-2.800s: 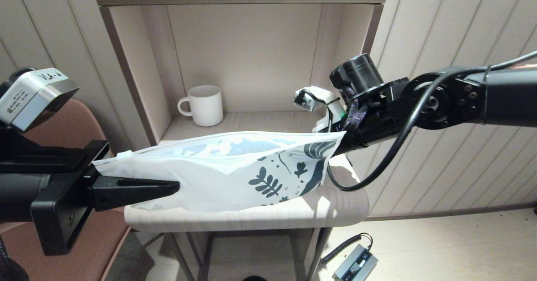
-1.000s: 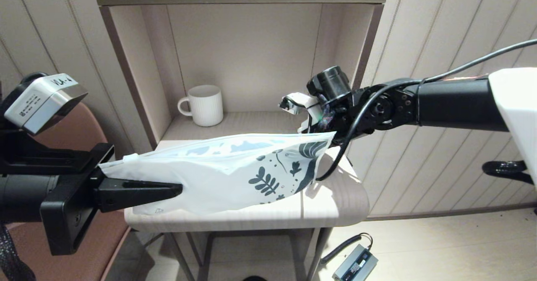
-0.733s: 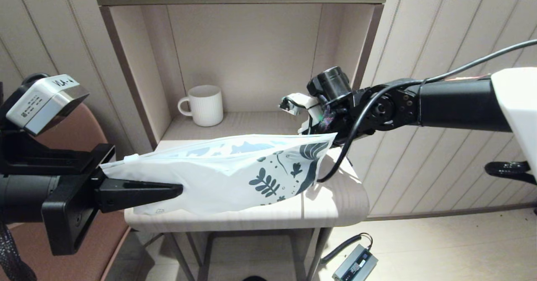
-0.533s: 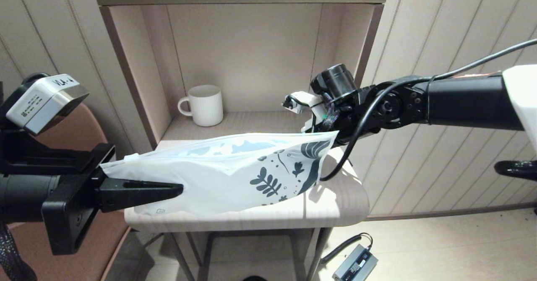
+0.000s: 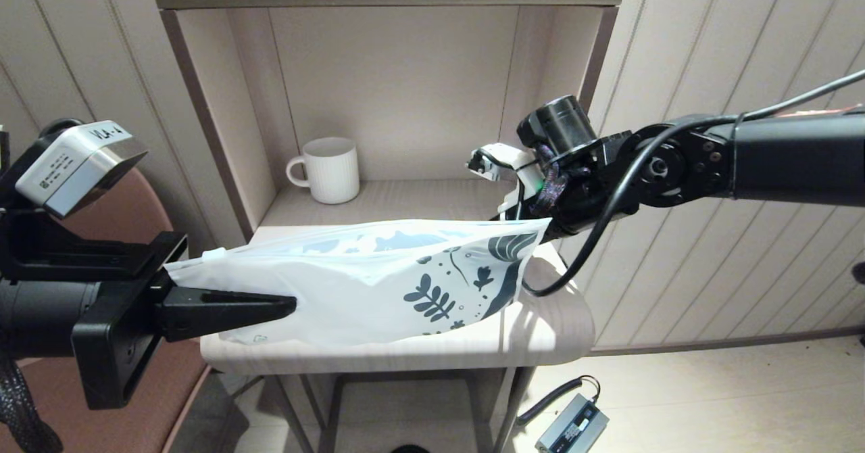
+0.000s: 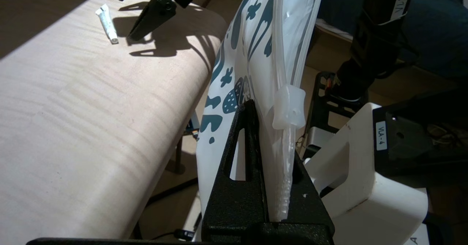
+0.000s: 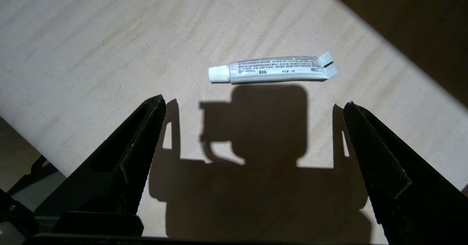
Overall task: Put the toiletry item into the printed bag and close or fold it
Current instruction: Pick up the toothpaste
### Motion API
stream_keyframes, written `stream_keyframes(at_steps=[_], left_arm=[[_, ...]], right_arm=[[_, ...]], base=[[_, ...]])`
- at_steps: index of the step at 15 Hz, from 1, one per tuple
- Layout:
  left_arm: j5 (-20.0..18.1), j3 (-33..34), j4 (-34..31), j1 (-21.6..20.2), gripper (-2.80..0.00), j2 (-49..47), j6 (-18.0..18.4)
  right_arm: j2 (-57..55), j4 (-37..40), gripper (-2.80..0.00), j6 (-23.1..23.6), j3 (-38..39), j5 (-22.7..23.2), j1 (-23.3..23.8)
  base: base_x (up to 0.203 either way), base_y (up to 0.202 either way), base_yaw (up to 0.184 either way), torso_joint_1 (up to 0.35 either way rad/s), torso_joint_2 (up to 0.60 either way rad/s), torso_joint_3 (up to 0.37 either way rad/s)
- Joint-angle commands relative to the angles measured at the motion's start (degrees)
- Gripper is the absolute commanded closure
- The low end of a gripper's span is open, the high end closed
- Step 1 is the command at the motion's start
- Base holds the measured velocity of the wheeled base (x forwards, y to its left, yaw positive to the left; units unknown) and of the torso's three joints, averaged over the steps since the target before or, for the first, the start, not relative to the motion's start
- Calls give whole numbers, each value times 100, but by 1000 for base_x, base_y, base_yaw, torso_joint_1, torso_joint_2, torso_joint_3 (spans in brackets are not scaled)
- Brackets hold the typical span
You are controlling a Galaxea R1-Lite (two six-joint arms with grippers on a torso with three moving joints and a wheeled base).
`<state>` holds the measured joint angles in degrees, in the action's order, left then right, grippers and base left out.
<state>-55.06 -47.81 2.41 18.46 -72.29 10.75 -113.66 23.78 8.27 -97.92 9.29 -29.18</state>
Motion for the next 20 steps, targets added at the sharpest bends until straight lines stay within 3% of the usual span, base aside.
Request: stream_keyframes(at_steps=[1,6,11,20], left_arm=[[-31,0,5,0,0,-40,6],[-31,0,5,0,0,-37,6],[-39,0,5,0,0,-22,6],[-48,26,-2,0,0,-29,15]], right_arm=[[195,7,-280,-60,236,6,-72],[126,12,-280,-308,229,-600,-313],[-162,5,-280,-439,120,-639,-419],[-1011,3,-280,-872,-853,-645,-530]], base=[[0,0,0,0,0,0],[0,0,0,0,0,0],[0,0,0,0,0,0],[0,0,0,0,0,0]])
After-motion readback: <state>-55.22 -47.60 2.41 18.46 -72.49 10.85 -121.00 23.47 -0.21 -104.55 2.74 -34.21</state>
